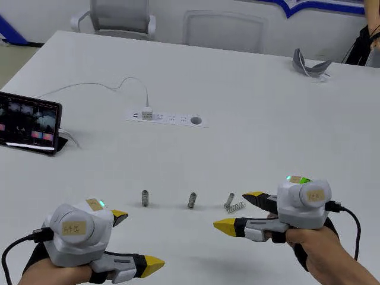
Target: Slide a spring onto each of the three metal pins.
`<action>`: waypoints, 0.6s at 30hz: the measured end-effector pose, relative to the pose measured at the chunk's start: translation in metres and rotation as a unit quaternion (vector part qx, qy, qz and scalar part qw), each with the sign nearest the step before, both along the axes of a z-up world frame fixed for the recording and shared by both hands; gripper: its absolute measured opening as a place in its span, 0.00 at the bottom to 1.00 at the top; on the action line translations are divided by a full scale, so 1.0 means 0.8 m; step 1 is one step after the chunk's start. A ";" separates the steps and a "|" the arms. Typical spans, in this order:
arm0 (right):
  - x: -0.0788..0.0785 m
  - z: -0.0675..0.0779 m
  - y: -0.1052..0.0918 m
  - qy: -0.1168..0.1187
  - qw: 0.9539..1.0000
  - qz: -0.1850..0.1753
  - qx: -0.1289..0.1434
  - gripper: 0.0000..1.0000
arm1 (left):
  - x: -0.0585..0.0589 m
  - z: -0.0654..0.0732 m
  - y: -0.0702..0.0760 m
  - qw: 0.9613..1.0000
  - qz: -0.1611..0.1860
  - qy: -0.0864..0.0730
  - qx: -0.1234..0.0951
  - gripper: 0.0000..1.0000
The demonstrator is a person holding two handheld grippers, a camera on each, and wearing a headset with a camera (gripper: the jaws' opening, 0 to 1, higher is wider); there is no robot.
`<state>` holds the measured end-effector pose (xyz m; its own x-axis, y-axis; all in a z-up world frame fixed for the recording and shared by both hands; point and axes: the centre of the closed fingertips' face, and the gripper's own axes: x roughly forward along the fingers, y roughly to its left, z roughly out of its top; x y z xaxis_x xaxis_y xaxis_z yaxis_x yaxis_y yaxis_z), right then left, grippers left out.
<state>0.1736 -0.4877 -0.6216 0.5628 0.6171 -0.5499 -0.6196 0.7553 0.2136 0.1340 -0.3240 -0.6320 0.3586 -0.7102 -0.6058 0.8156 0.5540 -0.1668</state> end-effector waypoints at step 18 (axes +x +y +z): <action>-0.050 -0.012 -0.043 0.009 0.999 -0.041 -0.002 0.78 | -0.002 -0.006 -0.036 1.000 -0.031 0.003 0.000 0.81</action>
